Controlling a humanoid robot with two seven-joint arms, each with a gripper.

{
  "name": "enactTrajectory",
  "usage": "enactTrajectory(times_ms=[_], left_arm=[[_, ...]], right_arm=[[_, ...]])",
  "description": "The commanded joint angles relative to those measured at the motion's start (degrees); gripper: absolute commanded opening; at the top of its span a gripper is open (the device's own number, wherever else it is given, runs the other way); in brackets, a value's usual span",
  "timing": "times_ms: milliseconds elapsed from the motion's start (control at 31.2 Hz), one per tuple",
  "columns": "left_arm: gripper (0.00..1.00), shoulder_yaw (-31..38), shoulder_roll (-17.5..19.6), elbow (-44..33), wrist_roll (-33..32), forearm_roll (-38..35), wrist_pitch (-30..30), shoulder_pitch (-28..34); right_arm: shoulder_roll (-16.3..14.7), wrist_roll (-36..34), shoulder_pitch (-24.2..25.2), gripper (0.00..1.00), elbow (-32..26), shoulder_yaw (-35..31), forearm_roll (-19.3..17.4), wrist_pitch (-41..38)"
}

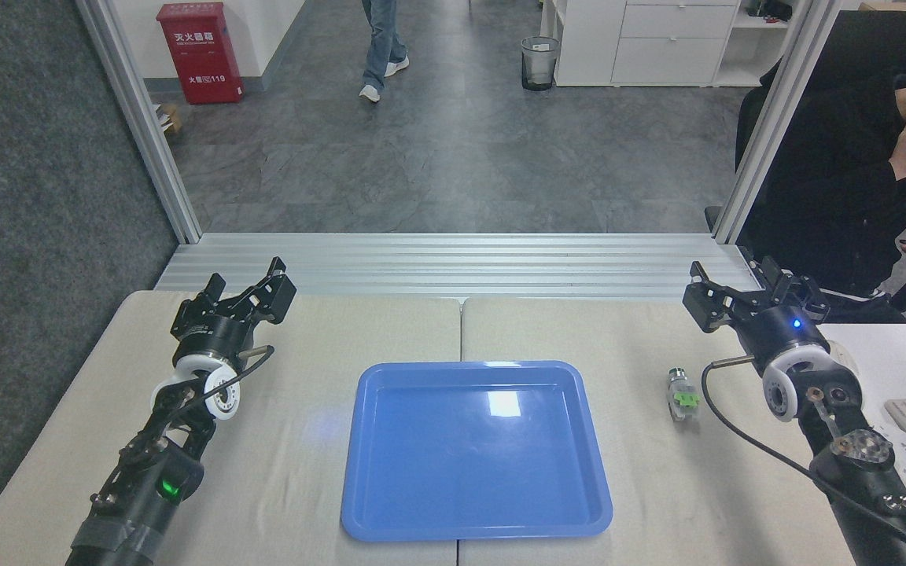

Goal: Pick up switch part and place in tray

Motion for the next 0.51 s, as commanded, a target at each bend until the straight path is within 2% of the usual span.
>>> enactTrajectory(times_ms=[0, 481], left_arm=[[1.00, 0.00, 0.01, 0.00, 0.05, 0.00, 0.06, -0.08], [1.00, 0.00, 0.01, 0.00, 0.05, 0.00, 0.06, -0.08]], right_arm=[[-1.78, 1.52, 4.96, 1.00, -9.70, -5.01, -1.83, 0.09], [-1.52, 1.61, 4.53, 1.00, -9.35, -5.10, -1.92, 3.16]])
